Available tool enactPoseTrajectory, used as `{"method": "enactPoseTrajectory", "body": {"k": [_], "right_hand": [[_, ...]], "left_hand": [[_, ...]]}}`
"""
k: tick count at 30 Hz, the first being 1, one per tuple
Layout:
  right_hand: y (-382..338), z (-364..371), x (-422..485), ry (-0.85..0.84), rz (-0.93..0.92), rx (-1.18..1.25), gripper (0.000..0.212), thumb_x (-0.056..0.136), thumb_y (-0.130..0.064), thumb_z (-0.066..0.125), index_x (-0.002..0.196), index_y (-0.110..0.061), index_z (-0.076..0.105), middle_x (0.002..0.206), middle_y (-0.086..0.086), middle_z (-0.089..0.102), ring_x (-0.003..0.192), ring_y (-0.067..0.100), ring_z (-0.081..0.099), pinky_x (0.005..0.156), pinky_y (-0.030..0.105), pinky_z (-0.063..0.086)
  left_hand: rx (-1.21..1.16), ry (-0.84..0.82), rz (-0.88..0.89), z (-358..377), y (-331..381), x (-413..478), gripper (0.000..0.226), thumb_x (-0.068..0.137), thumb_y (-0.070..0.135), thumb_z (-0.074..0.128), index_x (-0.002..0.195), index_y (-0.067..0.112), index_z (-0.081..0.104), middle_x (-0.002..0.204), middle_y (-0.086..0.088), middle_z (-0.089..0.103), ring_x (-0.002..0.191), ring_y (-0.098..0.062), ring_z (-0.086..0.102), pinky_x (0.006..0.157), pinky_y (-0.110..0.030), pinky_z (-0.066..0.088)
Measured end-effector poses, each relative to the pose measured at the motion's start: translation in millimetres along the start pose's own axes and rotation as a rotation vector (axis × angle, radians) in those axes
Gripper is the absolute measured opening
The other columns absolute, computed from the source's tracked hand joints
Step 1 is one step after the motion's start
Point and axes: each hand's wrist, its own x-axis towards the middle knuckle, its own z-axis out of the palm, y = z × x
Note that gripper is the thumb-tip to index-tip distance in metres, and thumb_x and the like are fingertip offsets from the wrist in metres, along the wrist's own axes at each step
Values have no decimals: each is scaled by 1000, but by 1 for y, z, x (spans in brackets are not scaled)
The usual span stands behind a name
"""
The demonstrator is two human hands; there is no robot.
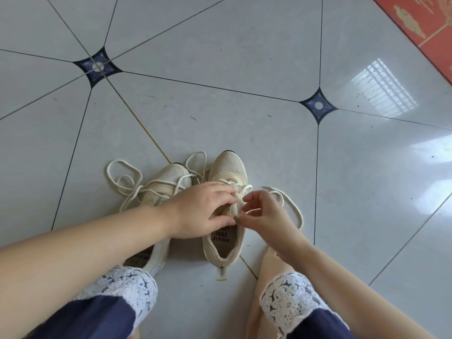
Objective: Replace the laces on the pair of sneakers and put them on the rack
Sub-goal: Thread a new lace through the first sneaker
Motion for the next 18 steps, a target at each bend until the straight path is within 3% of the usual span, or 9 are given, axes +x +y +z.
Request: {"method": "enactPoseTrajectory", "body": {"k": [3, 6, 9, 11, 13, 15, 18], "right_hand": [[4, 7, -7, -38, -136, -304, 51, 69, -28, 76, 107, -27, 41, 105, -12, 48, 86, -2, 52, 70, 13, 45], [9, 14, -6, 99, -236, -482, 45, 75, -32, 68, 110, -25, 41, 106, -13, 47, 84, 0, 50, 70, 14, 42], [14, 13, -3, 157, -253, -482, 30, 83, -21, 57, 111, -21, 48, 102, -10, 54, 84, 1, 53, 74, 19, 46], [18, 11, -3, 162, -236, -461, 31, 83, -15, 53, 113, -22, 52, 98, -15, 55, 81, -4, 52, 72, 11, 43], [20, 9, -4, 178, -219, -396, 32, 83, -11, 53, 111, -25, 56, 88, -24, 55, 79, -12, 52, 69, 3, 41], [21, 7, -6, 182, -214, -359, 35, 83, -10, 53, 112, -28, 60, 87, -26, 59, 81, -13, 55, 72, 4, 42], [22, 7, -8, 179, -246, -322, 30, 87, -16, 55, 113, -30, 62, 96, -22, 64, 86, -9, 59, 76, 10, 48]], "left_hand": [[-56, -5, -12, -2, -1, -3, 42, 82, 29, 67, 117, 8, 59, 128, -4, 51, 119, -15, 48, 99, -13, 29], [-11, -25, 19, -3, 0, -4, 39, 82, 27, 66, 113, 5, 60, 122, -6, 55, 114, -18, 52, 96, -19, 34], [82, -26, 73, -4, 1, -6, 36, 79, 25, 68, 106, 2, 64, 114, -11, 62, 107, -24, 59, 93, -33, 47], [184, -25, 119, -4, 1, -7, 35, 75, 26, 71, 102, 3, 67, 108, -11, 66, 102, -25, 63, 87, -39, 52], [293, -39, 170, 1, -1, -4, 38, 76, 32, 70, 105, 7, 67, 108, -8, 66, 102, -23, 62, 87, -37, 51], [333, -101, 160, 5, 2, -1, 39, 83, 40, 60, 112, 14, 63, 115, -1, 60, 110, -20, 55, 92, -33, 44], [480, -107, 180, 7, 4, 3, 30, 81, 48, 55, 95, 23, 65, 102, 6, 60, 96, -15, 57, 80, -28, 42]]}}
